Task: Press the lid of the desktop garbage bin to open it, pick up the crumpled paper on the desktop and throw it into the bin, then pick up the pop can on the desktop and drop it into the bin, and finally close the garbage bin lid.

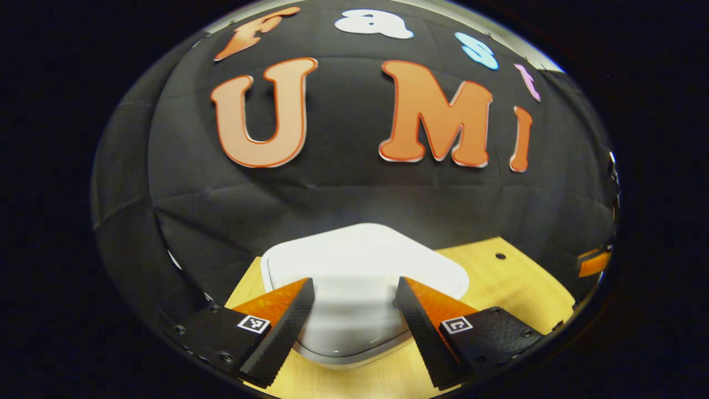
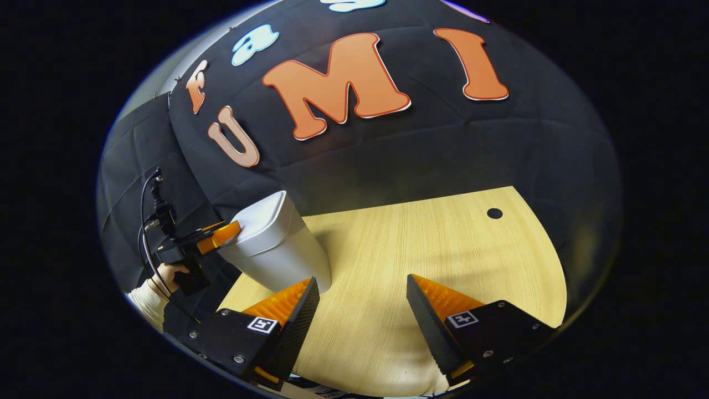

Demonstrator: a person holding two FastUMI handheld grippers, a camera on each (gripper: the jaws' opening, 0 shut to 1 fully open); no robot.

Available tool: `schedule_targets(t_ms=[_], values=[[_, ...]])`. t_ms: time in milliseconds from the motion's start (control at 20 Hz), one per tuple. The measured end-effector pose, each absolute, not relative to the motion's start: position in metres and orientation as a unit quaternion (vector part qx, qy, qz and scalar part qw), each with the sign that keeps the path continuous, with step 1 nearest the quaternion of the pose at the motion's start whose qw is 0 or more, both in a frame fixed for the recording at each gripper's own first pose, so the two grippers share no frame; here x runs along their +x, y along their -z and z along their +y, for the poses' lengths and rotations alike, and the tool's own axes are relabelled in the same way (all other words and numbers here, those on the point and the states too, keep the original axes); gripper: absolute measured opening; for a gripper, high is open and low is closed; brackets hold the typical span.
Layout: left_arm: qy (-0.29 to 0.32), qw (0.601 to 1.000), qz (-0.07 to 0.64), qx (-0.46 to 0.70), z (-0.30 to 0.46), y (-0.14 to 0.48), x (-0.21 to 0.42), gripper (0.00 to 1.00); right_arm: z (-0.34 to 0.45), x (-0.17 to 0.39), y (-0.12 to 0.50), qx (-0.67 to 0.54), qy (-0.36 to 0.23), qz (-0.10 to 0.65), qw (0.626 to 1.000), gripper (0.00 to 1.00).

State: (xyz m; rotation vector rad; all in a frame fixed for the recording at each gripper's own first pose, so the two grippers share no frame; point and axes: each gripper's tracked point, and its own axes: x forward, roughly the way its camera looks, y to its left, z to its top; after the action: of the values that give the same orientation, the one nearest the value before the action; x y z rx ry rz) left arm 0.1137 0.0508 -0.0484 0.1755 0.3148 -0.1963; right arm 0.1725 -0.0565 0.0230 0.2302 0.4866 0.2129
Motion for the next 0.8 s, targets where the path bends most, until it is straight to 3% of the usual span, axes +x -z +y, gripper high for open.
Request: schedule_targets(t_ms=[800], values=[[0.114,0.985,0.12,0.04,0.038,0.028,0.11,0.96,-0.029,0.183,-0.044,0.113,-0.109,0.208,0.966,0.95]])
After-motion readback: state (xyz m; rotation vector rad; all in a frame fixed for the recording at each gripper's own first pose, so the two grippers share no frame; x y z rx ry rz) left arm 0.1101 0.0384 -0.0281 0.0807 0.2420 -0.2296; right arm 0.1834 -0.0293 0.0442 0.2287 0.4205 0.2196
